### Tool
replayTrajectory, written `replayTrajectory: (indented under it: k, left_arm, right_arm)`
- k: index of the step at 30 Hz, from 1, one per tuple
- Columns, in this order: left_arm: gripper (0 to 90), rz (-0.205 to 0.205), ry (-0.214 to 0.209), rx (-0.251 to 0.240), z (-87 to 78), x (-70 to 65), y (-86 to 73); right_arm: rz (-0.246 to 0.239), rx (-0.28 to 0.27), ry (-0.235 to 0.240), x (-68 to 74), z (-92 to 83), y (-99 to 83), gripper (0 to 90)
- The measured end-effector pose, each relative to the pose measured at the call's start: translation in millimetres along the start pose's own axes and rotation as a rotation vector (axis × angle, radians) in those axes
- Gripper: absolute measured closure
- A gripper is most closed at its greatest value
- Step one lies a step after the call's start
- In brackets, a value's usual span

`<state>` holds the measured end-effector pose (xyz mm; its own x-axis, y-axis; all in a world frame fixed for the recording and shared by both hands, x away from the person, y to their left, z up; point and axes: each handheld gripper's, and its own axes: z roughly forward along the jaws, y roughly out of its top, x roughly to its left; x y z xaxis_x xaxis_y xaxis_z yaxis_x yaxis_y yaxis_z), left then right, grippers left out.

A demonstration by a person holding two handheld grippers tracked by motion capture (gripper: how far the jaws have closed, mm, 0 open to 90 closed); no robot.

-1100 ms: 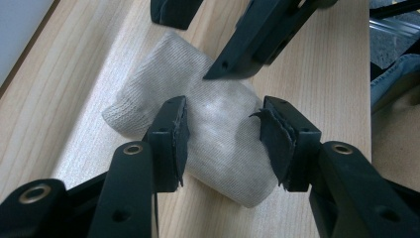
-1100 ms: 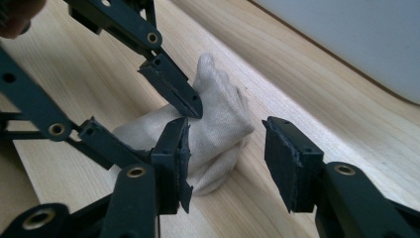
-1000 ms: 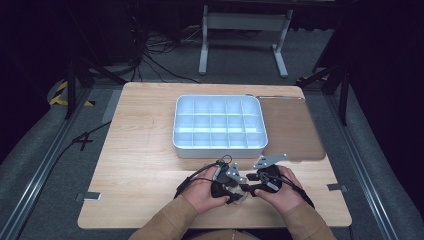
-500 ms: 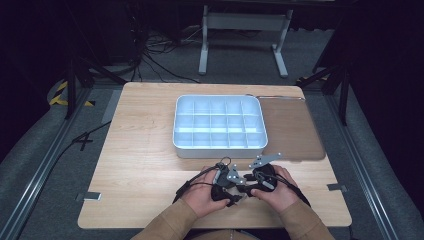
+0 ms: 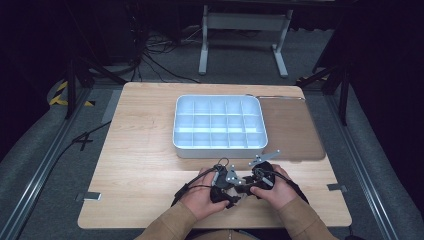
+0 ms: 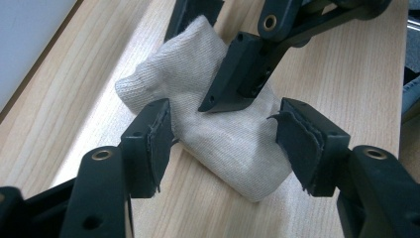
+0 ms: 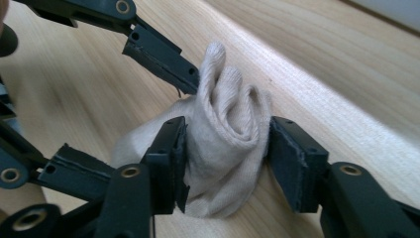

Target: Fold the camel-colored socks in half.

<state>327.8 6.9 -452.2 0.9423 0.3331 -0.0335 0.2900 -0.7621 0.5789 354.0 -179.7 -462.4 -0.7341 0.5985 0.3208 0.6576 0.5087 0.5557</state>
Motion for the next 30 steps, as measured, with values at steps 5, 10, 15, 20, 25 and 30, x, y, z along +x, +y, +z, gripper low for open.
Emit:
replayTrajectory:
  k: [5,10,15,20,25,30]
  left_arm:
    - [38.8,0.0,0.0,0.001,-0.5,0.4,-0.1]
    - [37.3,-0.008,0.003,0.014,-3.9,0.0,0.5]
    - [35.8,-0.033,-0.015,0.028,-8.0,3.3,0.3]
    - [35.0,-0.05,-0.014,0.027,-16.5,5.8,-0.2]
    - [35.2,-0.089,0.013,0.023,-35.3,14.6,-2.7]
    - [35.2,-0.112,0.027,0.03,-48.7,21.0,-7.2]
  right_arm:
    - [0.015,0.001,0.013,2.9,-0.2,-0.7,63.3]
    - [-0.013,0.006,-0.008,9.3,-1.7,0.3,70.4]
    - [-0.047,0.0,-0.032,12.8,-2.4,0.9,72.1]
    - [-0.073,0.0,-0.045,15.3,-4.3,2.8,73.2]
    - [-0.089,-0.027,-0.075,18.5,-15.8,6.1,73.5]
    - [-0.091,-0.048,-0.082,17.9,-23.9,7.7,73.6]
